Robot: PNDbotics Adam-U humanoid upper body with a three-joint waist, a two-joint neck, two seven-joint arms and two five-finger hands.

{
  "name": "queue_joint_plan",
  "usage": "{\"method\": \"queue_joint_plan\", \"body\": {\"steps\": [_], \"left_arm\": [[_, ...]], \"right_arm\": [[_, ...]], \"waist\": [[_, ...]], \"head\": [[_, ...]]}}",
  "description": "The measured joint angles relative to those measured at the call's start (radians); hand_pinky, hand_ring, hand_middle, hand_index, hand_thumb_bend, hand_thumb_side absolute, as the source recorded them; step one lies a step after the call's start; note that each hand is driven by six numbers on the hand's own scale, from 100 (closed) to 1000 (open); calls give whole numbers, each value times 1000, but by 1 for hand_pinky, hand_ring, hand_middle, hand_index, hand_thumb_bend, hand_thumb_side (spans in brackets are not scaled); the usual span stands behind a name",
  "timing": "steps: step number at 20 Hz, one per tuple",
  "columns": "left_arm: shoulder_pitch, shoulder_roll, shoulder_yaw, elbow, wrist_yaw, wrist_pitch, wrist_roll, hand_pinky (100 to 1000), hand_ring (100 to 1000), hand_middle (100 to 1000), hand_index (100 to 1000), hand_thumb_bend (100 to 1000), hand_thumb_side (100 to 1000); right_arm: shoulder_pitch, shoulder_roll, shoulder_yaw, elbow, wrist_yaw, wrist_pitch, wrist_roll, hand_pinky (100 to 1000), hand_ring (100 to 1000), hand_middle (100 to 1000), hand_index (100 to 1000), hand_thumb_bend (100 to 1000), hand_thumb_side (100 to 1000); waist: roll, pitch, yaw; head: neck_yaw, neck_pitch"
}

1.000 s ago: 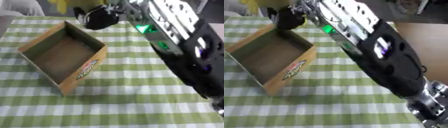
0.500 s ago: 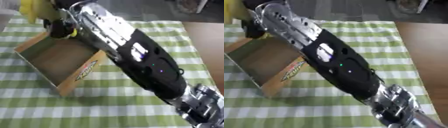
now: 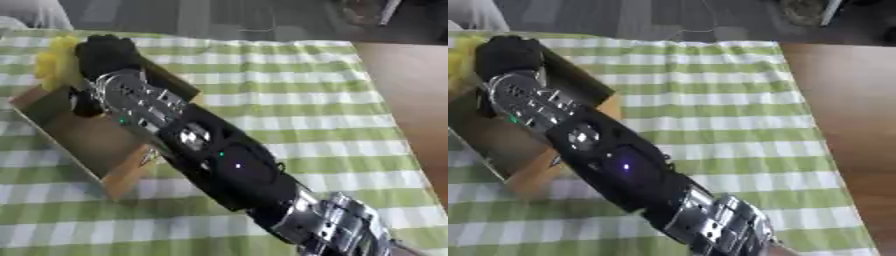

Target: Pick up objects on the table and place them in the box.

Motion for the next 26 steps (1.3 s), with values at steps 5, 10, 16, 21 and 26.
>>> {"method": "queue_joint_plan", "body": {"steps": [5,10,16,21,26], "left_arm": [[-3,-6,0,0,0,0,0,711,646,604,712,100,901],[-3,-8,0,0,0,-1,-2,711,645,604,712,100,901],[-3,-9,0,0,0,-1,-2,711,644,603,712,100,900],[-2,-9,0,0,0,-1,-2,711,644,603,712,100,899],[-1,-9,0,0,0,-1,-3,711,644,604,712,100,900]], "right_arm": [[9,7,-21,78,-18,-10,-53,818,846,392,607,100,468],[9,12,-31,107,-49,-16,-64,824,866,473,706,100,528],[9,12,-37,126,-79,-27,-4,848,915,653,860,100,646],[3,12,-43,125,-85,-21,54,878,979,787,927,416,698],[-7,12,-43,113,-85,-12,104,892,1000,823,961,581,626]], "waist": [[-1,4,-1],[1,5,-1],[3,5,-2],[3,5,-3],[3,5,-3]], "head": [[0,0],[0,0],[0,0],[0,0],[0,0]]}}
